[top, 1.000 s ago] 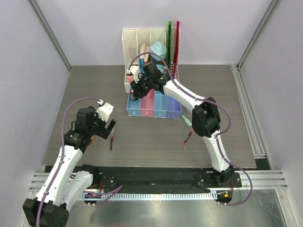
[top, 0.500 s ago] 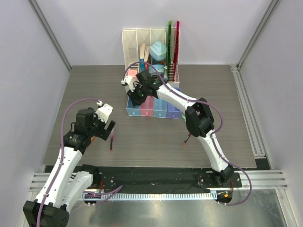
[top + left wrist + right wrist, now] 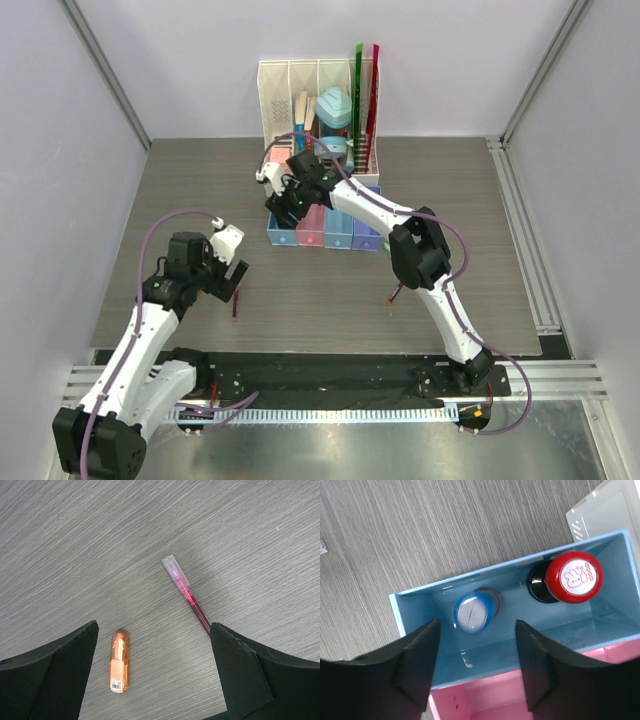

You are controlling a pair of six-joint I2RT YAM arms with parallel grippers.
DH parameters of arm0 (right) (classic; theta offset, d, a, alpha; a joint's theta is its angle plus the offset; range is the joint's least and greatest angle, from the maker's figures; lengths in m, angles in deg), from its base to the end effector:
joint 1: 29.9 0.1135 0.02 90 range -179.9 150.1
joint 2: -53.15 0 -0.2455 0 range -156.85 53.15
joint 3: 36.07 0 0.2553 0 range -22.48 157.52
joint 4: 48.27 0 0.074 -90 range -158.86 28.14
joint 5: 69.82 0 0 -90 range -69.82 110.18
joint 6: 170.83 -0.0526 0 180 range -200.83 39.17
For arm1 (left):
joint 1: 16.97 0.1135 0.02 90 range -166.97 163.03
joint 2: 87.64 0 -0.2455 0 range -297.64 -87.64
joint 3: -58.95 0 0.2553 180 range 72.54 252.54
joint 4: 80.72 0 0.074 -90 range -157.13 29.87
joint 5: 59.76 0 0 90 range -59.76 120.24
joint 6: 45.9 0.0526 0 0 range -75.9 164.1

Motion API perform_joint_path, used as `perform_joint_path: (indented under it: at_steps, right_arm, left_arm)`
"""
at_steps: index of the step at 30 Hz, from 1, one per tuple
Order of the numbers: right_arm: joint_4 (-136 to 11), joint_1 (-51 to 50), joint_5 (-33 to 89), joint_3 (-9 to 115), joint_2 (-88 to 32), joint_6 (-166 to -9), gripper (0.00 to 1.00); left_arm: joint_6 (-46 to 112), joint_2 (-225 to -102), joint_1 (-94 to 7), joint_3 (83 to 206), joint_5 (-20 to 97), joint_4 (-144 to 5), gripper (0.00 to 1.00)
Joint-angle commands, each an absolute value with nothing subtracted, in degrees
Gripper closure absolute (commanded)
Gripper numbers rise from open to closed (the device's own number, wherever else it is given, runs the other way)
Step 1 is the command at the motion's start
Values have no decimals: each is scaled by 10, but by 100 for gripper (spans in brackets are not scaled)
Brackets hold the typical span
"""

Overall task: Sort the stationery into containers
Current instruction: Place the stationery in the storage box.

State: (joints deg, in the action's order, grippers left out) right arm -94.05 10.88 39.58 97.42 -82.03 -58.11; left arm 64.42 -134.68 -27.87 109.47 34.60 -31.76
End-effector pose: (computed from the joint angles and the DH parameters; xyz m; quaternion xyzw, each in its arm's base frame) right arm 0.3921 0.3613 0.1879 -0.5353 0.7490 0.2112 0.3284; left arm 0.1919 -0.0410 0.2185 0.2627 0.8868 -0.0040 0.3801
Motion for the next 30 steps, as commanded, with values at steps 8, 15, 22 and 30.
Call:
perform_joint_path:
  at_steps: [8, 15, 22, 30]
  right_arm:
    - [-939, 116, 379, 980, -712, -605, 24]
    - [-928, 116, 271, 840, -527, -646, 22]
    - [-922, 99, 218, 631, -319, -644, 21]
    - [-919, -6, 294, 396, -187, -642, 21]
  left_arm:
    - [672, -1412, -276, 1073, 380, -367, 10]
    - [702, -1468, -276, 1084, 386, -376, 10]
    - [711, -1525, -276, 1091, 393, -386, 11]
    - [708, -1573, -276, 1109, 398, -401, 19]
